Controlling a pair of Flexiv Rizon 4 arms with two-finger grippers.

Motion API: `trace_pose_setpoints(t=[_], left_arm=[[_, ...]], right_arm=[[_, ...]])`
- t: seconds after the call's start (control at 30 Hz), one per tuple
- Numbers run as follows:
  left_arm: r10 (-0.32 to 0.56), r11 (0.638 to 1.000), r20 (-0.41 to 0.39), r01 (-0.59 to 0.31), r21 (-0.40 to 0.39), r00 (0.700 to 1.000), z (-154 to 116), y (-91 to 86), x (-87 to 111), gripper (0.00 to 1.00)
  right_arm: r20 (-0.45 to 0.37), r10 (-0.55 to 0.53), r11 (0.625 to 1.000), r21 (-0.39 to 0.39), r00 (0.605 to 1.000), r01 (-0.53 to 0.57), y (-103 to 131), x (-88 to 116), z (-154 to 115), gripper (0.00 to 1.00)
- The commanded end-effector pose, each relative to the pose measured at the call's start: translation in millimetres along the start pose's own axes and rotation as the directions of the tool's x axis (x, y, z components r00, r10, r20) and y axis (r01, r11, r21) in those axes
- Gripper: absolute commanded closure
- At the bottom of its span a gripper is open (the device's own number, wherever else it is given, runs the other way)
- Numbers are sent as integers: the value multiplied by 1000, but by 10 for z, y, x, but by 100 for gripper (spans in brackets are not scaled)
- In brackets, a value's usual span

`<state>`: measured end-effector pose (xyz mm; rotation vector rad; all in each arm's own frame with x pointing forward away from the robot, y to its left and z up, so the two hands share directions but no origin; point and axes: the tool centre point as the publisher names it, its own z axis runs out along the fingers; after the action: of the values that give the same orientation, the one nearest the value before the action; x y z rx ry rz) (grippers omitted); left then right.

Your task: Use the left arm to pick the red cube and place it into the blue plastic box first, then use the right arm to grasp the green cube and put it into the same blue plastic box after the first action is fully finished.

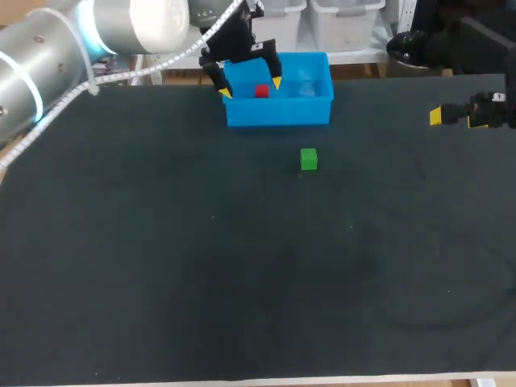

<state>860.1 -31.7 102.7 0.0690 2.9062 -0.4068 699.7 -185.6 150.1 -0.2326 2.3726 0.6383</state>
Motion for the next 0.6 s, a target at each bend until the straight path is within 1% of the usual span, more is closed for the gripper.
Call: trace_pose_setpoints(t=[0.03, 0.07, 0.1, 0.2, 0.27, 0.6], left_arm=[[16, 999, 56, -18, 32, 998, -96, 58, 368, 0], [25, 999, 58, -27, 33, 998, -109, 57, 391, 0], [46, 997, 53, -49, 51, 998, -126, 56, 421, 0], [137, 985, 35, -140, 96, 990, -178, 63, 517, 0], [204, 975, 22, -205, 81, 979, -175, 96, 568, 0], [204, 975, 22, -205, 81, 979, -175, 96, 568, 0]], right_arm=[[0, 0, 1000, 1, 1000, 0, 1, 0, 0, 0], [0, 0, 1000, 1, 1000, 0, 1, 0, 0, 0], [0, 0, 1000, 1, 1000, 0, 1, 0, 0, 0], [0, 0, 1000, 1, 1000, 0, 1, 0, 0, 0], [0, 0, 1000, 1, 1000, 0, 1, 0, 0, 0], [0, 0, 1000, 1, 1000, 0, 1, 0, 0, 0]])
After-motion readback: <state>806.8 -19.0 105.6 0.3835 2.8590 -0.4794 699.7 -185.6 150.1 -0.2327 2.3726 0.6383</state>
